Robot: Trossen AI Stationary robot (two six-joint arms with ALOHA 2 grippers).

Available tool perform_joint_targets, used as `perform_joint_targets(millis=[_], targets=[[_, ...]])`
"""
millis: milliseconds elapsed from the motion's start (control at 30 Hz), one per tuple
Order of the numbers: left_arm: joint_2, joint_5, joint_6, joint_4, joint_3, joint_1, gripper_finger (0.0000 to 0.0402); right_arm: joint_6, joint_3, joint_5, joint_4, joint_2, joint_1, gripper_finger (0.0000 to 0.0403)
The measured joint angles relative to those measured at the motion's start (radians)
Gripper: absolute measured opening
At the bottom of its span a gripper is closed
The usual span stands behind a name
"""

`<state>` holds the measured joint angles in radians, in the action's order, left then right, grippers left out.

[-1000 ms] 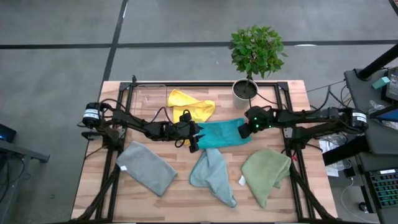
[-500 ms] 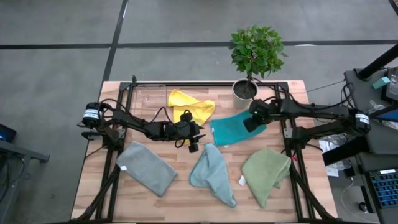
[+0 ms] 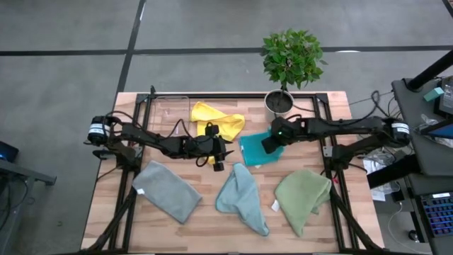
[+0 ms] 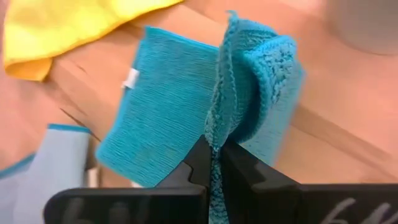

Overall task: Fold microfiber towels
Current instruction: Fold the blue microfiber towel

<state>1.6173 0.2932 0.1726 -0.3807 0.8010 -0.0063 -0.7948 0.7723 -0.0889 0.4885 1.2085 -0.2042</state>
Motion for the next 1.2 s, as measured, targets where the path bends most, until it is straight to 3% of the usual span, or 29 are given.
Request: perform_joint_targets(millis=[300,767,1200], targets=[[-0.038,0.000,0.001,0.001,-0.005,0.000,0.0143,-0.008,0.034,0.043,-0.155,0.183,0.014,0.0013],[-0.050,0.000,-0.002,0.009,-0.017,0.000,0.0143,0.032,0.201,0.045,-0.123,0.397,0.027,0.0020],[-0.050,0.000,-0.004,0.009,-0.020,0.000,0.0143,0.079,0.255,0.047,-0.103,0.417,0.030,0.0154]])
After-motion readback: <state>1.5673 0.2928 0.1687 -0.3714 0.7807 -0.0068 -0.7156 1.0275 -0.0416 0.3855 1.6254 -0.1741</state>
